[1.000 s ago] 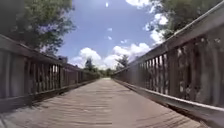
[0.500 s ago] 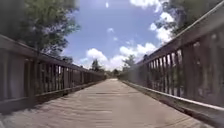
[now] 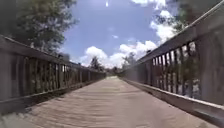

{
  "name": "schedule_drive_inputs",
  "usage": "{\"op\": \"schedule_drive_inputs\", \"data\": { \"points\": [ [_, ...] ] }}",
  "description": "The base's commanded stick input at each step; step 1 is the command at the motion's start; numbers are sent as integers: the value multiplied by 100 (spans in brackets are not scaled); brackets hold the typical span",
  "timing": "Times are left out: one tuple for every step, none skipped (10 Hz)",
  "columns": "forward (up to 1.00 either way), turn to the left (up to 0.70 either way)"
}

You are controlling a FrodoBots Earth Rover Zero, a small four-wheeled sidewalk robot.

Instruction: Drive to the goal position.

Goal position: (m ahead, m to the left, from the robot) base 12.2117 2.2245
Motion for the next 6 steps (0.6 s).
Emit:
{"op": "schedule_drive_inputs", "data": {
  "points": [
    [45, 0],
    [45, 0],
    [45, 0],
    [45, 0],
    [45, 0],
    [45, 0]
  ]
}}
